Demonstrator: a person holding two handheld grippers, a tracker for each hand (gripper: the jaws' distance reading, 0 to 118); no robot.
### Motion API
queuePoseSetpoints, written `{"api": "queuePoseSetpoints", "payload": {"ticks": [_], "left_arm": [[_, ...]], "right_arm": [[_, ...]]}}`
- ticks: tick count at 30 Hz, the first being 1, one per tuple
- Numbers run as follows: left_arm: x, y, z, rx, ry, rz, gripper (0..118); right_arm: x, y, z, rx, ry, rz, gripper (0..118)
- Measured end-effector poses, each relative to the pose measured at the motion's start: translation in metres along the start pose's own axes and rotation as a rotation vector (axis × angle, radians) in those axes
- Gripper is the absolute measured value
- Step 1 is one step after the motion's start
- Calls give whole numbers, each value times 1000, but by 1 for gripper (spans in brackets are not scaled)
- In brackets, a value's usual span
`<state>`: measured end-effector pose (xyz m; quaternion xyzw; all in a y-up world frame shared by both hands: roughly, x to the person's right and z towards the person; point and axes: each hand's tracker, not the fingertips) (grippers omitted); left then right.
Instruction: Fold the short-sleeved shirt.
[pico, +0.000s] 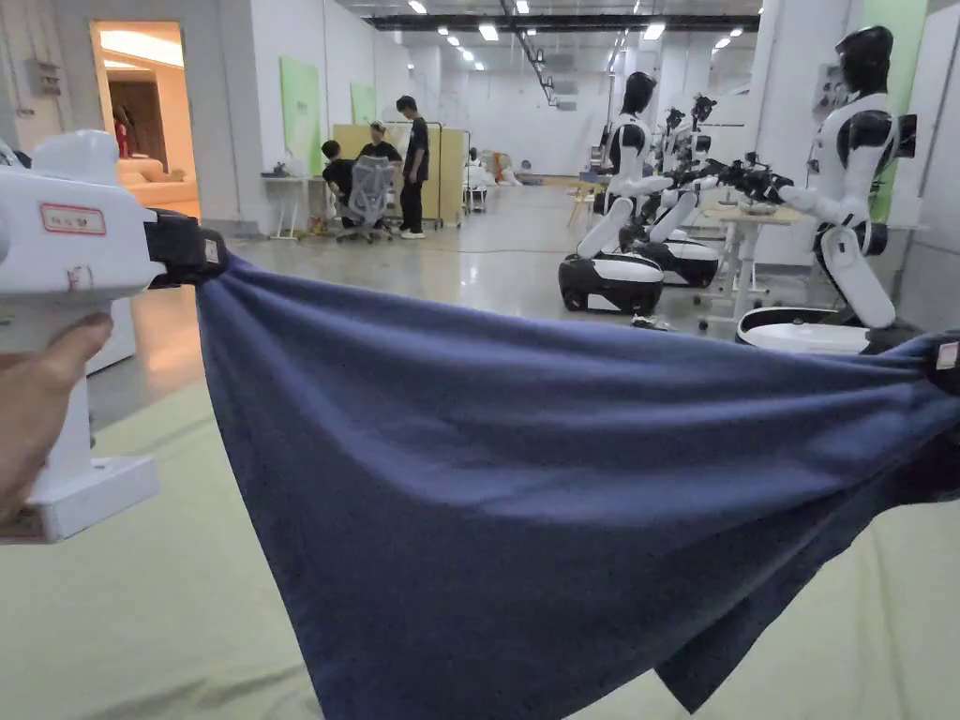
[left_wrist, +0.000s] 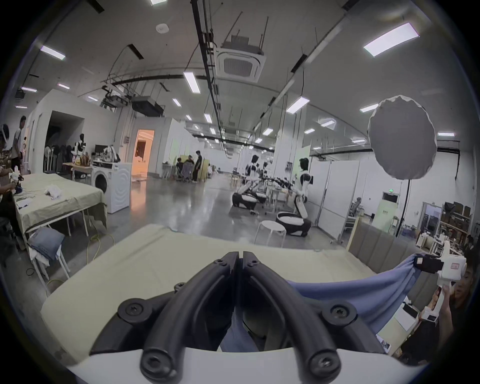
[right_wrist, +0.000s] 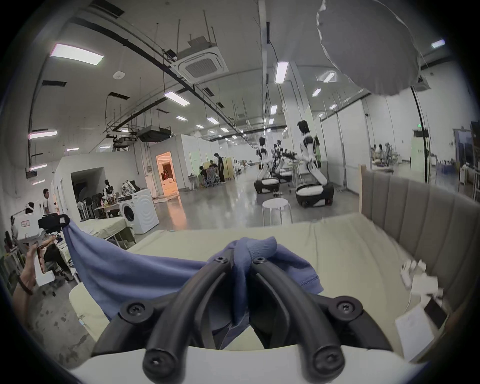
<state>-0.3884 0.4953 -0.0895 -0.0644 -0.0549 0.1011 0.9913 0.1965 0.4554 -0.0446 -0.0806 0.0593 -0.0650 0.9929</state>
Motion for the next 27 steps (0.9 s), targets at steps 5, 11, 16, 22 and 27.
{"api": "queuePoseSetpoints", "payload": {"ticks": [5,11,16,22,27], "left_arm": [[22,23,-23,34,21,-28,5],[27,41,-71,44,40,-33,5],[29,37,-112,49,51,-52,5],[21,3,-154,-36,69,-36,5],[4,-65,-163,-142,24,66,5]], "right_arm": [[-14,49,-28,69,-74,116,10],[-7,86,-87,78,-139,145,10],[-3,88,-129,68,-173,134,10],[20,66,-180,29,-207,143,10],[33,7,-200,-82,-185,121,10]]}}
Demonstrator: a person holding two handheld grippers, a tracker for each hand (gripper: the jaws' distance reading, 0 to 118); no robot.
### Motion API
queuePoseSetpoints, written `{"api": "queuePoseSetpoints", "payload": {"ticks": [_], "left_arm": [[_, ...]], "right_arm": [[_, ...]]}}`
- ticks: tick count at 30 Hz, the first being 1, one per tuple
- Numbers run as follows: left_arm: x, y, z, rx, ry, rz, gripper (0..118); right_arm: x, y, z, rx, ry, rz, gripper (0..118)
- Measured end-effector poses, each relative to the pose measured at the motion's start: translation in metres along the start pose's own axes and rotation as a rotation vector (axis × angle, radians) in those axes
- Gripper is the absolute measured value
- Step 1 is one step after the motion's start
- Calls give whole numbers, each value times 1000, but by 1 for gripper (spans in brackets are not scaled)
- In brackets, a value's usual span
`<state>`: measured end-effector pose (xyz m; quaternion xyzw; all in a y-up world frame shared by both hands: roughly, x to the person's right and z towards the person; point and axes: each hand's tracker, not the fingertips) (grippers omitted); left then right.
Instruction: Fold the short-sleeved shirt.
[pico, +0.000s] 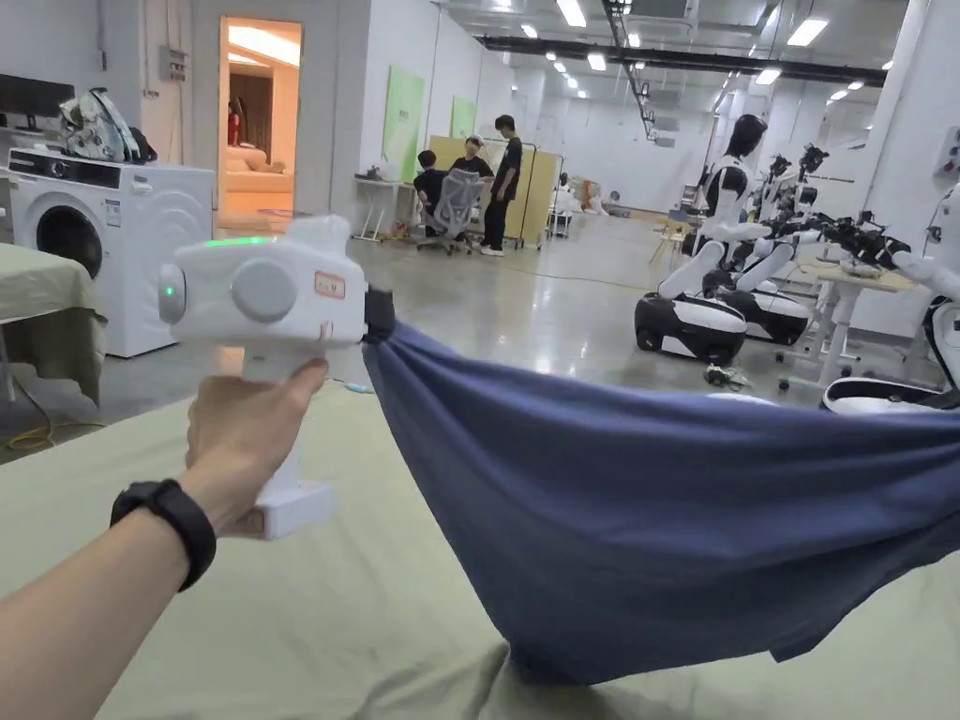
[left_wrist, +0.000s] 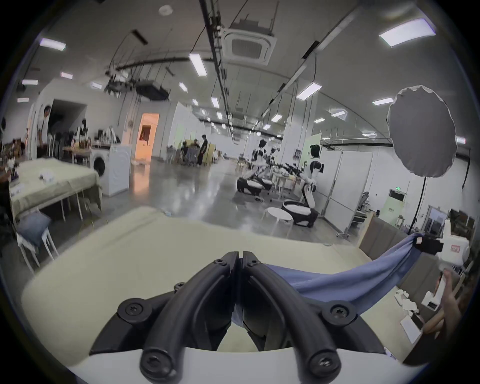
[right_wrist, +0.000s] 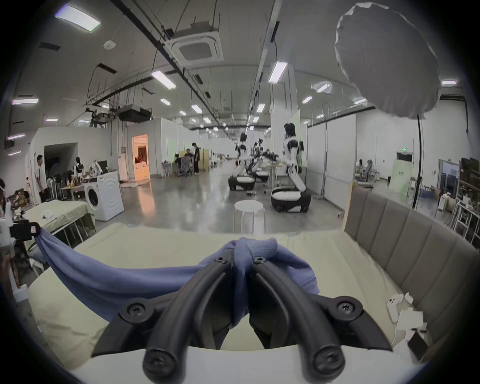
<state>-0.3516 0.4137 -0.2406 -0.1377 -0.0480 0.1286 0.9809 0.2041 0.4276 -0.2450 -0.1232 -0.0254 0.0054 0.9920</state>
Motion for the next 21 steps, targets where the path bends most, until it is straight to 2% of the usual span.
{"api": "queuePoseSetpoints", "payload": {"ticks": [6,8,12,16,21], "left_arm": [[-33,-96,12,-129,-18,97,5],[-43,-128,36,-147,-47,119,5],[-77,-193,85,-239,-83,161,5],[-83,-260,133,-352,-86,206,5],[-88,-314,171,-454,-46,254,5]], "right_arm": [[2,-104,13,-142,64,-41,10],[5,-136,36,-167,68,-27,10],[20,-203,102,-270,109,-103,10],[17,-272,171,-327,55,-55,10],[33,-328,223,-458,45,-232,10]]}}
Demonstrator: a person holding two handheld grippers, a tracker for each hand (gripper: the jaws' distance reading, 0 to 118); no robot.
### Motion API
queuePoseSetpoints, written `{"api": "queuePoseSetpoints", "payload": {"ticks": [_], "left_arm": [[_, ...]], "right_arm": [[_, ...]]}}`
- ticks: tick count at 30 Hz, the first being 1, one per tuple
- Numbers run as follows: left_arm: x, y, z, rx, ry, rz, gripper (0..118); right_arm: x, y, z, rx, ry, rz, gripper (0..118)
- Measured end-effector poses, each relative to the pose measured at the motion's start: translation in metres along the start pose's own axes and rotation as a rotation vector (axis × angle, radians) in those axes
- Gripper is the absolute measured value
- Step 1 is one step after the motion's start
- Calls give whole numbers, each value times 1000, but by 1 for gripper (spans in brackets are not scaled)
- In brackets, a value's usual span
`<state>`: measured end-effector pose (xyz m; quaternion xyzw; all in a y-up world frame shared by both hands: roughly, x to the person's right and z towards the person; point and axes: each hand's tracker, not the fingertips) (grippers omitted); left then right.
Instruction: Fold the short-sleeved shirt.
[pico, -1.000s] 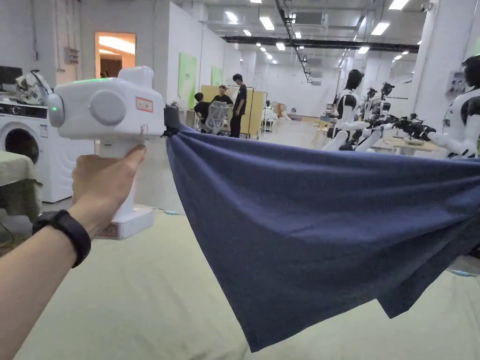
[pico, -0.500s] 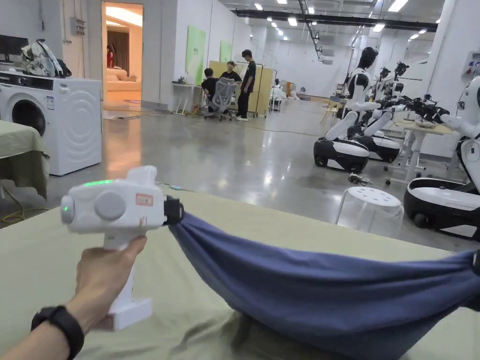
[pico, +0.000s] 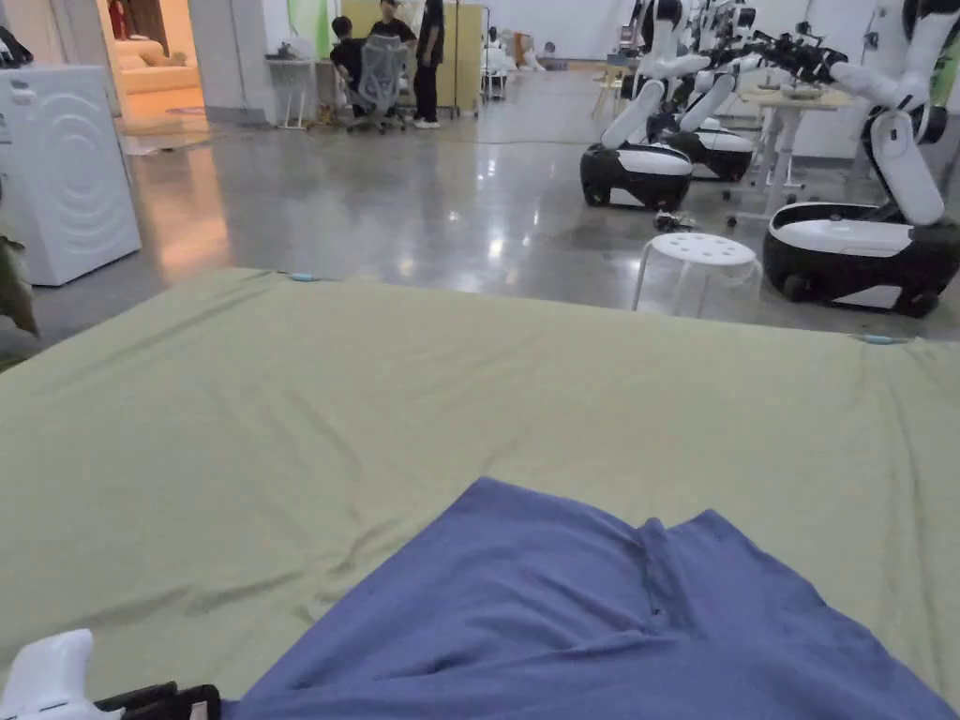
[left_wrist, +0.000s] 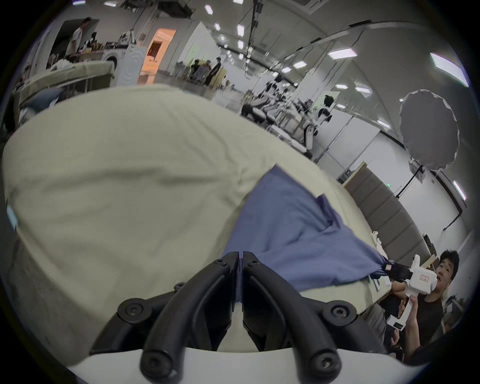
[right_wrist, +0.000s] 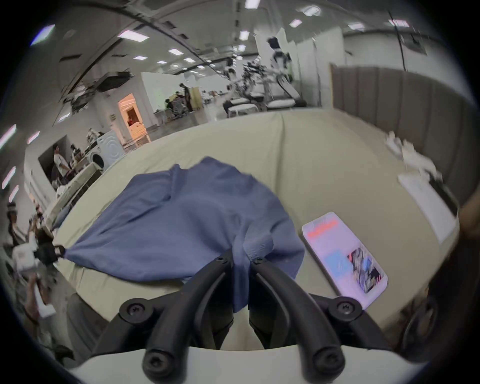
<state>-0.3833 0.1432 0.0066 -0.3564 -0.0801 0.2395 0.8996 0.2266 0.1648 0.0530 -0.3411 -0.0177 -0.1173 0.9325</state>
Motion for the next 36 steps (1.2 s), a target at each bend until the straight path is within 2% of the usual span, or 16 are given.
{"api": "queuePoseSetpoints", "payload": {"ticks": [2,6,7,8,10,11,13,16,18,25,27,28,29,31,32,36], "left_arm": [[-9,-15,-1,9,8,15,5],[-8,-29,-4,1,1,0,5],[-6,-28,-3,2,4,-13,5],[-2,-26,-3,6,8,-38,11],[11,-24,2,44,45,-124,39],[13,-24,9,76,62,-169,44],[32,-23,23,137,70,-266,45],[51,-25,50,261,92,-332,45],[72,-29,72,352,101,-365,45],[136,-43,120,561,173,-486,45],[143,-44,126,579,162,-472,41],[146,-45,128,585,152,-472,34],[150,-47,130,603,132,-482,16],[159,-49,131,606,150,-502,13],[161,-49,133,605,171,-515,3],[165,-47,134,583,188,-523,2]], "right_arm": [[6,-12,2,-9,-21,-35,10],[10,-23,-7,-51,-3,15,11],[9,-23,-8,-52,-27,36,17],[10,-22,-8,-52,-46,49,32],[18,-20,-9,-50,-42,42,42],[22,-18,-7,-47,-11,15,50],[31,-14,1,-36,88,-46,68],[38,-10,22,32,121,-124,66],[31,-7,46,149,92,-80,66],[-31,12,98,480,15,234,66],[-46,16,98,526,7,276,62],[-49,18,97,517,27,277,55],[-53,20,95,514,51,280,38],[-62,18,90,497,78,282,11],[-65,17,88,491,78,286,0],[-82,16,82,433,90,294,0]]}}
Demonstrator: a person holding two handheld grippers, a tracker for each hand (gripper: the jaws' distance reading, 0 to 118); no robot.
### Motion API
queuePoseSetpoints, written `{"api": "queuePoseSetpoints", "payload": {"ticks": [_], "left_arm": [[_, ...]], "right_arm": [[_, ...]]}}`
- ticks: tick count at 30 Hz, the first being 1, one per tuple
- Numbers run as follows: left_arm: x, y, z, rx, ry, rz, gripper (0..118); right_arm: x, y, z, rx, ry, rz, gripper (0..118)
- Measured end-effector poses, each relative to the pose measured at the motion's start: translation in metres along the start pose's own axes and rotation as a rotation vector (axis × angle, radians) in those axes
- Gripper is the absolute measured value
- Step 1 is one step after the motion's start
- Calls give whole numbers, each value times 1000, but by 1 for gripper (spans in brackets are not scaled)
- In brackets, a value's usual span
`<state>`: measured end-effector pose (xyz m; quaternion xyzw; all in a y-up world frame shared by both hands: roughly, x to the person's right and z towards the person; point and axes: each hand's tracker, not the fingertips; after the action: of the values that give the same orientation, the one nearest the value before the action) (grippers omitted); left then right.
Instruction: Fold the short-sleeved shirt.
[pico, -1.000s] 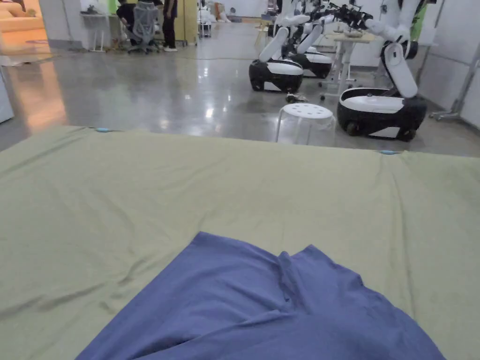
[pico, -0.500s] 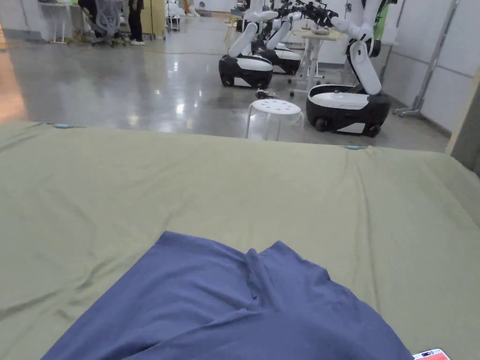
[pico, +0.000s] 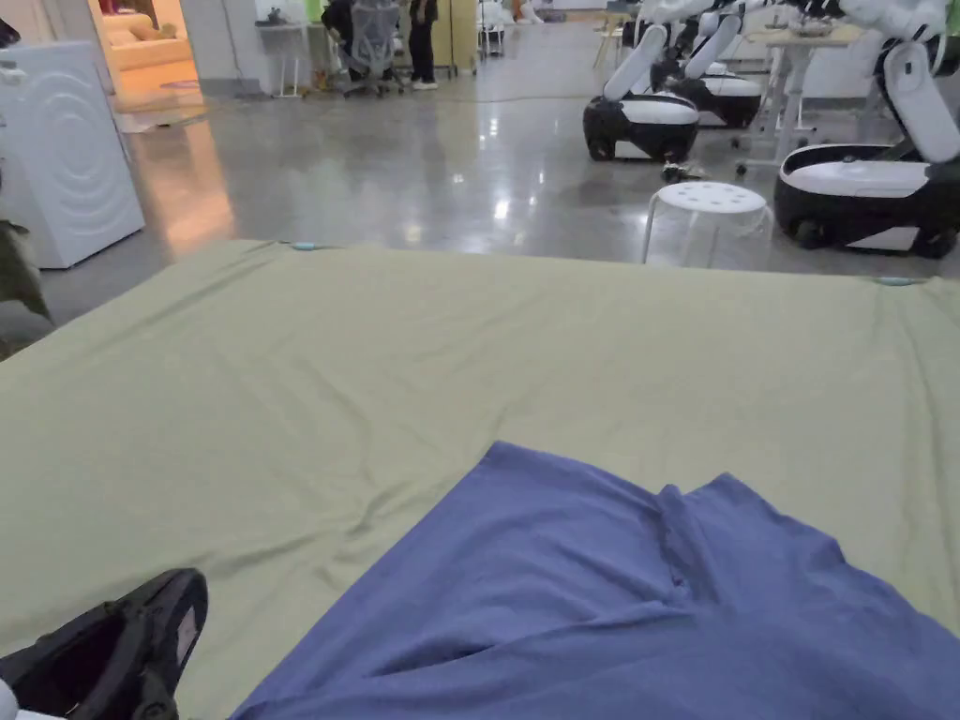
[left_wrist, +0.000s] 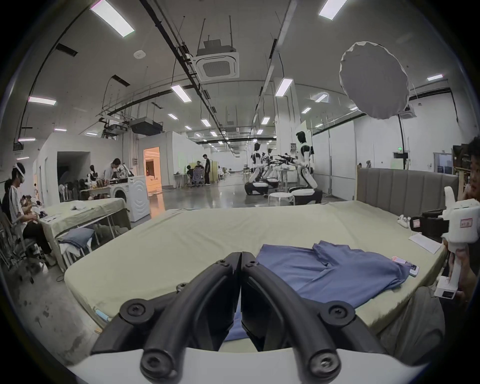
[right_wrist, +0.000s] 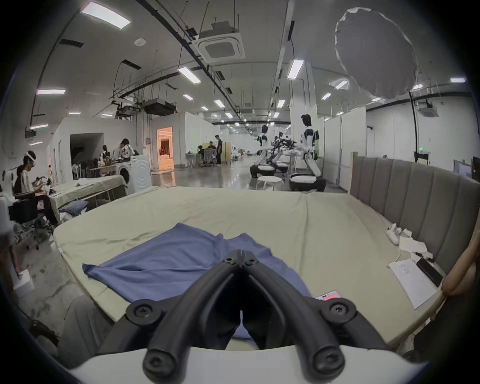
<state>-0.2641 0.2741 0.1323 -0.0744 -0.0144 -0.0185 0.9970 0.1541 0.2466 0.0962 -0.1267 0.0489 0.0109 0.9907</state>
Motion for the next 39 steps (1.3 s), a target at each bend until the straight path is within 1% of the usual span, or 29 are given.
{"api": "queuePoseSetpoints", "payload": {"ticks": [1,2,7,8,10,12,13,14,15,16,19,21,23,26,30,33,36,39], "left_arm": [[-2,0,0,-9,-31,11,2],[-3,0,-1,-10,-11,20,2],[-16,-2,-2,-33,-5,84,2],[-22,-4,-2,-26,-5,123,2],[-39,-10,-5,-29,-79,247,3],[-52,-20,-10,-27,-84,334,3],[-58,-24,-16,-69,-82,336,8],[-62,-29,-26,-138,-97,323,29],[-65,-37,-33,-175,-94,324,46],[-68,-44,-43,-212,-89,336,51],[-83,-74,-76,-363,-90,399,52],[-91,-95,-99,-466,-66,439,52],[-97,-116,-112,-520,-55,471,52],[-101,-133,-125,-552,-55,511,51],[-96,-139,-134,-568,-67,499,49],[-84,-139,-136,-586,-70,420,47],[-83,-144,-143,-610,-50,416,35],[-83,-143,-142,-614,-51,442,15]], "right_arm": [[-1,-1,0,0,12,-9,0],[-5,1,0,9,17,-10,0],[-11,7,-2,11,25,-7,0],[-11,8,-2,11,31,-12,0],[-9,8,-2,9,40,-18,0],[-10,8,-1,5,43,-15,0],[-10,7,-1,0,41,-12,0],[-6,5,-1,-8,44,-10,0],[-6,4,-1,-14,46,-11,0],[-5,2,-1,-19,48,-13,0],[1,-4,-6,-44,49,-29,0],[3,-7,-8,-56,44,-43,0],[6,-9,-10,-69,47,-55,0],[8,-12,-10,-87,38,-56,0],[11,-17,-12,-109,23,-78,0],[13,-20,-13,-121,21,-108,0],[14,-23,-15,-137,11,-125,0],[13,-25,-16,-150,4,-130,0]]}}
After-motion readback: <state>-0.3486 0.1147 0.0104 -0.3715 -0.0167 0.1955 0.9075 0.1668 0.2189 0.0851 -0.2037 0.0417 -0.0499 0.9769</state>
